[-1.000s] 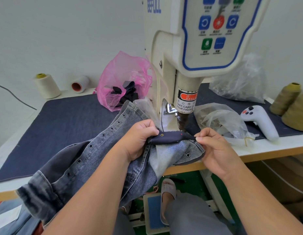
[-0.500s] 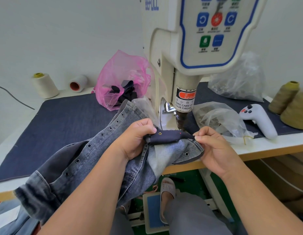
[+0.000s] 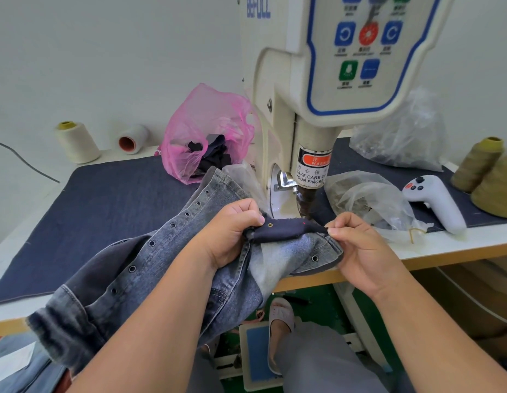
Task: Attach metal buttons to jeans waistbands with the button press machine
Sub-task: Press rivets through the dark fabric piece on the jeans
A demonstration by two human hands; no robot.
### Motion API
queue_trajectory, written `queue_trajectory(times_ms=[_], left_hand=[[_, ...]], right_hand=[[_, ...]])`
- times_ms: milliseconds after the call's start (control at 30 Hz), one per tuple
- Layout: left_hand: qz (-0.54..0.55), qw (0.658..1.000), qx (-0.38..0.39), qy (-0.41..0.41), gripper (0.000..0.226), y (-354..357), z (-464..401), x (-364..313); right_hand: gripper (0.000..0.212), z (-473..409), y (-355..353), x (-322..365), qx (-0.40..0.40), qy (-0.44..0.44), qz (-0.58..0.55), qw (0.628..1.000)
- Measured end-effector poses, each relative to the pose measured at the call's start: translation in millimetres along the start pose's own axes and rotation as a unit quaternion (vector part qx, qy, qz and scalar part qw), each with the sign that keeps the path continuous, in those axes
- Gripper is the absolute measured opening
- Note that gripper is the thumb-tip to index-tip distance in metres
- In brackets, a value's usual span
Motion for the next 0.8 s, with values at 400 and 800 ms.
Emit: queue_trajectory(times_ms=[400,800], left_hand=[[0.025,1.0,0.007,0.006,0.026,0.3,-1.3,-0.3],[0.034,0.999,0.015,0.014,0.024,1.2,-1.2,-0.9]], right_hand=[[0.022,0.5,1.8,0.5,-0.002,-0.002,-0.004,1.0],[0.023,1.6,2.7,1.2,-0.009,0.0,-0.002,1.0]])
Point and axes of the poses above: each hand's wrist, its own z-axis away from the middle knuckle, its own y-axis out of the palm, x = y × z, the point moved 5 cm from there along -z, towards the middle knuckle, and after that the axes turned 1 degree about -z, right-handed, at the moved point
